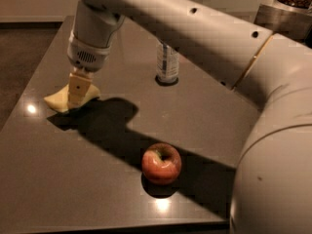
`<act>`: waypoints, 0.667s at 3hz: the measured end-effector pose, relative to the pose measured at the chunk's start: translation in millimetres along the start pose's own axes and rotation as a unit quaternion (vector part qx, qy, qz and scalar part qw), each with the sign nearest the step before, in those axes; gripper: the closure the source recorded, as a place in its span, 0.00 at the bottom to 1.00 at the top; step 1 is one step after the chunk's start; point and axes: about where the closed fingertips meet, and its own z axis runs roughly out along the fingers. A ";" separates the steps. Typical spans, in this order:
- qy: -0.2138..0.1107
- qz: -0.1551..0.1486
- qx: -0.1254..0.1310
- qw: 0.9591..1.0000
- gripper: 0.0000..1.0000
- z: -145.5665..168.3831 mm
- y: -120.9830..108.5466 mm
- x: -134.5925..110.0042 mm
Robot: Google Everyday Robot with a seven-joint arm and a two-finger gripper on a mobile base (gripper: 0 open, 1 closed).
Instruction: Pick sponge
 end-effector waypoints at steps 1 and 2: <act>-0.037 0.002 0.006 0.999 0.99 -42.4 -5.8 -2.6; -0.072 -0.006 0.013 0.997 1.00 -84.4 1.0 -1.8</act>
Offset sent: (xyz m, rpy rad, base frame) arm -0.0039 -0.0616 0.1144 0.2080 -0.0444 -0.0027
